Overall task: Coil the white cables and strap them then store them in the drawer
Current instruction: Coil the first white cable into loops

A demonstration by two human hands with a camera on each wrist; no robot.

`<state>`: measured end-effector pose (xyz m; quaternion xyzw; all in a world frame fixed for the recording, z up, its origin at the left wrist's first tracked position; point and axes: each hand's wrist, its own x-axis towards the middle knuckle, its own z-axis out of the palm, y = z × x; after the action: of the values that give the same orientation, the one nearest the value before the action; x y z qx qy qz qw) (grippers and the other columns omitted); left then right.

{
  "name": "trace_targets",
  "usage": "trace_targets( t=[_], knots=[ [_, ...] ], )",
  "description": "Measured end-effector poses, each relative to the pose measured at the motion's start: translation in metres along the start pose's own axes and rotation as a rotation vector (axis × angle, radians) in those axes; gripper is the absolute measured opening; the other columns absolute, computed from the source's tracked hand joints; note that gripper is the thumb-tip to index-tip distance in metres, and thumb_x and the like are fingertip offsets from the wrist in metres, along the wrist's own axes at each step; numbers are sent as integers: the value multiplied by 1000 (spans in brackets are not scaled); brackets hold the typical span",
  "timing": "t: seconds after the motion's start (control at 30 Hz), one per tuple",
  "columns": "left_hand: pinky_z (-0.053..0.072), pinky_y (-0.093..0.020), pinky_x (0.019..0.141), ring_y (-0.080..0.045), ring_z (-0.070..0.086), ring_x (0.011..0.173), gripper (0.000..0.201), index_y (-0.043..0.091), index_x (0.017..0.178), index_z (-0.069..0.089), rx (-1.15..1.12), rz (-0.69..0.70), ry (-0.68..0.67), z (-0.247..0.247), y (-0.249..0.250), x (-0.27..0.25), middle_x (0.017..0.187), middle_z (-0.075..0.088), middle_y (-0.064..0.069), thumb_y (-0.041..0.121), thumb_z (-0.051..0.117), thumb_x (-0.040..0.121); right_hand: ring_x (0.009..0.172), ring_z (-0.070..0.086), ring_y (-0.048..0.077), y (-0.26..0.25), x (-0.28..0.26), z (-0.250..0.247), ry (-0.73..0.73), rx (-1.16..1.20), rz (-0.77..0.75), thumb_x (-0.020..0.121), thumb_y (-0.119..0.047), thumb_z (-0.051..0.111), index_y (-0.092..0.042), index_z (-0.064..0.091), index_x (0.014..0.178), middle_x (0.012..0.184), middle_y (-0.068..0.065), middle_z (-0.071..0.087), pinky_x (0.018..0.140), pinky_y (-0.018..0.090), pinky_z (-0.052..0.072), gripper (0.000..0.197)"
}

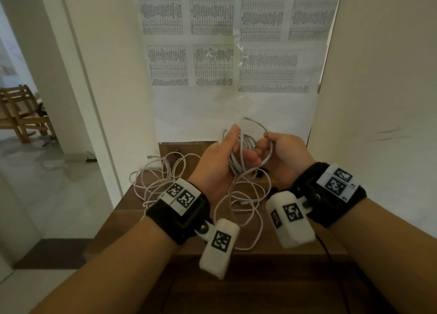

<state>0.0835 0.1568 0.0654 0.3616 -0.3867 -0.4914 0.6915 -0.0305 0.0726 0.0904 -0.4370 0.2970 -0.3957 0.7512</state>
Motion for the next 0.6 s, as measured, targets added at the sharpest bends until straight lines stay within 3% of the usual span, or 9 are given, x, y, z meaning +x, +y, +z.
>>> trace_targets(
  t=[0.07, 0.13, 0.23, 0.3, 0.4, 0.47, 0.53, 0.6],
  knots=[
    [53, -27, 55, -25, 53, 59, 57, 4, 67, 69, 38, 27, 17, 1, -2, 1, 68, 56, -17, 55, 55, 87, 44, 42, 20, 2, 4, -1, -13, 23, 25, 103, -20, 40, -12, 48, 69, 50, 3, 42, 53, 31, 43, 36],
    [51, -26, 60, -21, 38, 52, 60, 16, 47, 55, 22, 37, -12, 3, 1, -1, 47, 38, -3, 54, 48, 92, 46, 38, 18, 5, 6, -3, 13, -214, -122, 102, -21, 44, -14, 49, 79, 56, 2, 43, 50, 30, 35, 25],
    [47, -25, 75, -10, 26, 39, 74, 15, 40, 52, -83, -30, -93, 1, 9, -4, 38, 26, 7, 50, 34, 103, 62, 54, 13, 10, -1, -6, 11, -803, -462, 99, -41, 56, -14, 58, 96, 77, 0, 59, 56, 27, 44, 27],
    [44, -24, 76, -7, 26, 35, 72, 15, 46, 57, -154, -79, -166, -1, 14, -6, 35, 27, 10, 49, 33, 104, 71, 61, 11, 12, -4, -7, -74, -967, -580, 94, -45, 63, -11, 62, 102, 87, 4, 66, 64, 26, 49, 35],
    [48, -23, 71, -6, 29, 30, 47, 15, 66, 45, -232, -129, -234, -1, 19, -9, 33, 30, 10, 49, 43, 99, 79, 69, 20, 10, -5, -7, -225, -831, -458, 98, -37, 60, -5, 66, 109, 96, 20, 72, 76, 36, 57, 35],
    [49, -23, 72, -6, 29, 31, 41, 15, 73, 45, -200, -131, -233, -1, 19, -9, 35, 29, 10, 51, 48, 92, 76, 65, 28, 10, -6, -7, -275, -762, -378, 100, -40, 56, 0, 64, 111, 89, 26, 68, 75, 48, 55, 43],
    [50, -24, 74, -7, 31, 35, 36, 13, 78, 49, -151, -95, -222, 2, 18, -9, 39, 30, 9, 48, 51, 90, 74, 61, 30, 12, -8, -5, -288, -740, -358, 100, -47, 53, -1, 66, 106, 82, 25, 65, 73, 47, 50, 48],
    [52, -23, 76, -8, 33, 37, 33, 12, 81, 50, -135, -58, -220, 4, 17, -10, 42, 32, 8, 44, 51, 90, 78, 63, 32, 14, -10, -3, -289, -672, -334, 100, -48, 51, -11, 71, 94, 86, 25, 68, 77, 45, 50, 42]
  ],
)
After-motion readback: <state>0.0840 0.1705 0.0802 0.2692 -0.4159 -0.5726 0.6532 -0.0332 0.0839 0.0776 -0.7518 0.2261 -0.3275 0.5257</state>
